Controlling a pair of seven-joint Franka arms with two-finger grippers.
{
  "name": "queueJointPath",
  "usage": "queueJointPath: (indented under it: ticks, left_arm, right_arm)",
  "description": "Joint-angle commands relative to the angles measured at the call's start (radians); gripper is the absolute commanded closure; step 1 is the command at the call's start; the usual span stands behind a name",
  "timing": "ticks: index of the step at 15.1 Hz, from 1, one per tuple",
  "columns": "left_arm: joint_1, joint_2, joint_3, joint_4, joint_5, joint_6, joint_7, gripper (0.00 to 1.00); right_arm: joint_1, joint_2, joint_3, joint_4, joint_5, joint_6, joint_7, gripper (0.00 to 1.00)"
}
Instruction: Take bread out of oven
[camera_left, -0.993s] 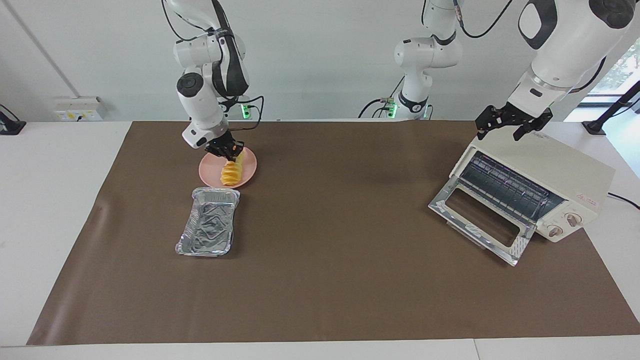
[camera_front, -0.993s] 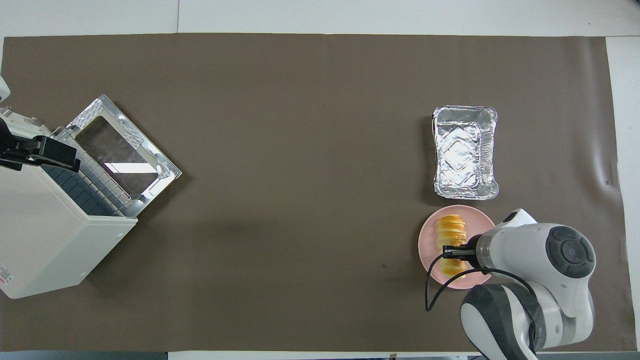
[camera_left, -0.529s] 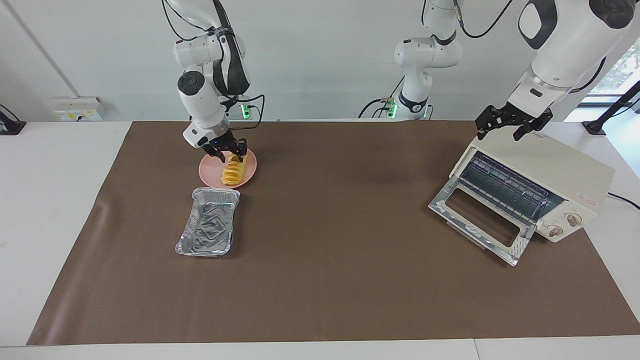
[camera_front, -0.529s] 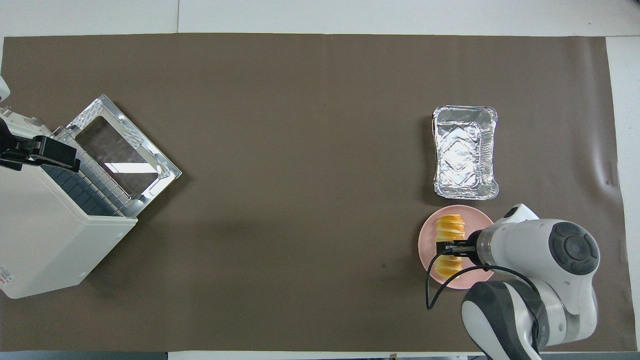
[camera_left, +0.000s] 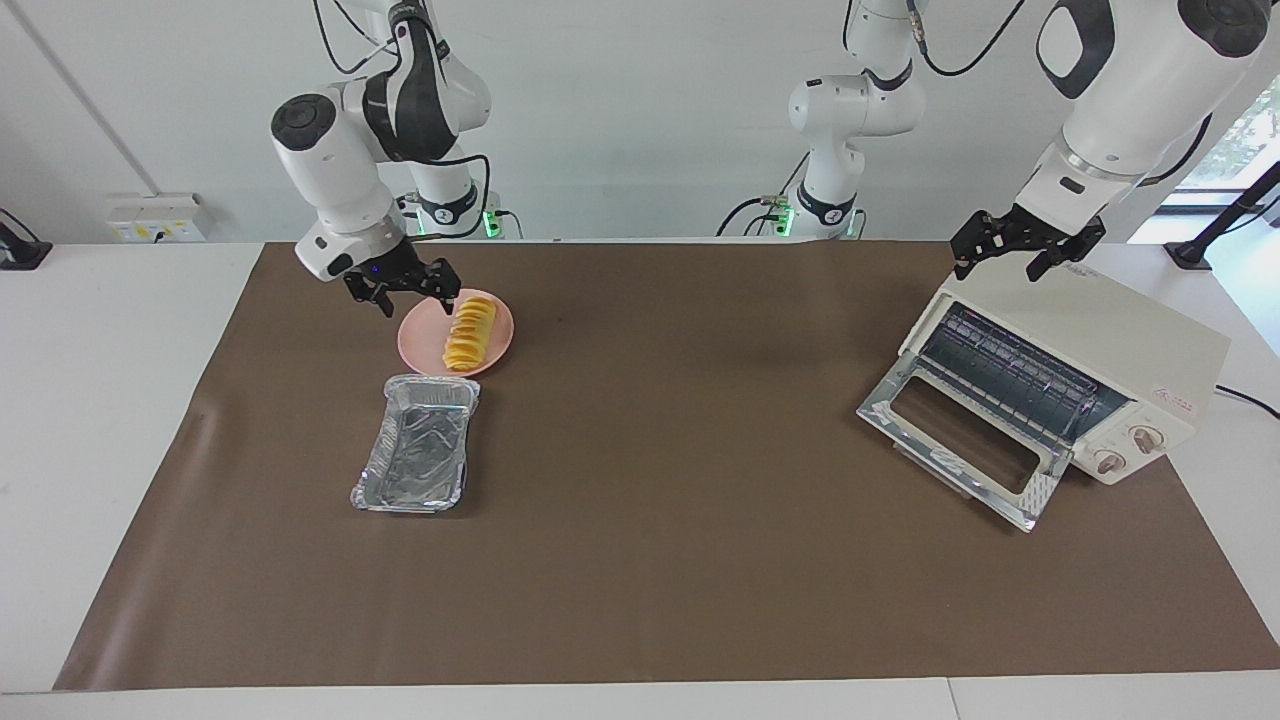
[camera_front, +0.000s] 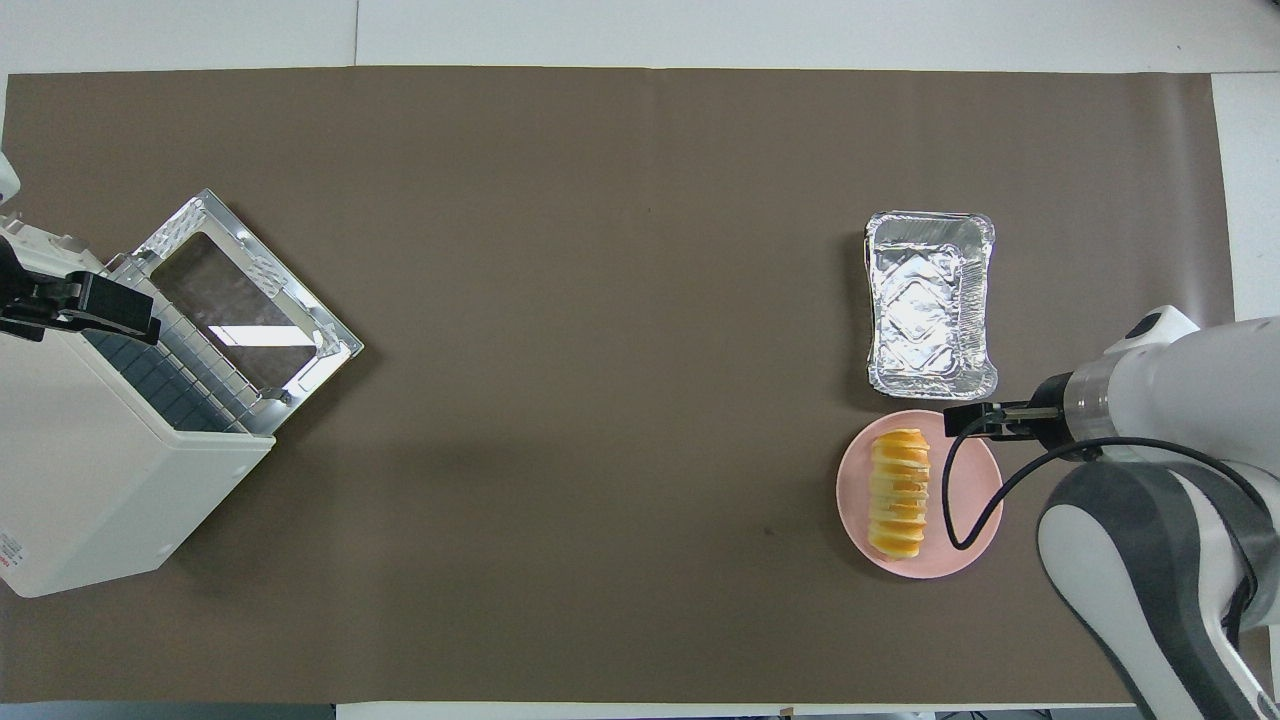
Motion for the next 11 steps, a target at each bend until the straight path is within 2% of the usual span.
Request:
queueJointPath:
  ticks: [1,4,9,11]
  left_arm:
    - [0.012,-0.02,-0.006,-0.02,-0.009,0.013,0.004,0.0]
    - [0.012,-0.02,-0.006,-0.02,-0.009,0.013,0.004,0.0]
    - [0.012,-0.02,-0.006,-0.02,-0.007,0.013,0.004,0.0]
    - [0.012,-0.02,-0.006,-0.02,-0.007,0.013,0.004,0.0]
  right_arm:
    - [-0.031,0.12,0.006,0.216,-0.048,-0.138,-0.045,0.0]
    - [-0.031,0.178,0.006,0.346,-0.103,-0.177,-0.05,0.0]
    - [-0.036,0.298,0.004,0.624,-0.111,-0.313,-0.08,0.01]
    - [-0.036,0.335,0.001,0.692,-0.111,-0.332,-0.08,0.01]
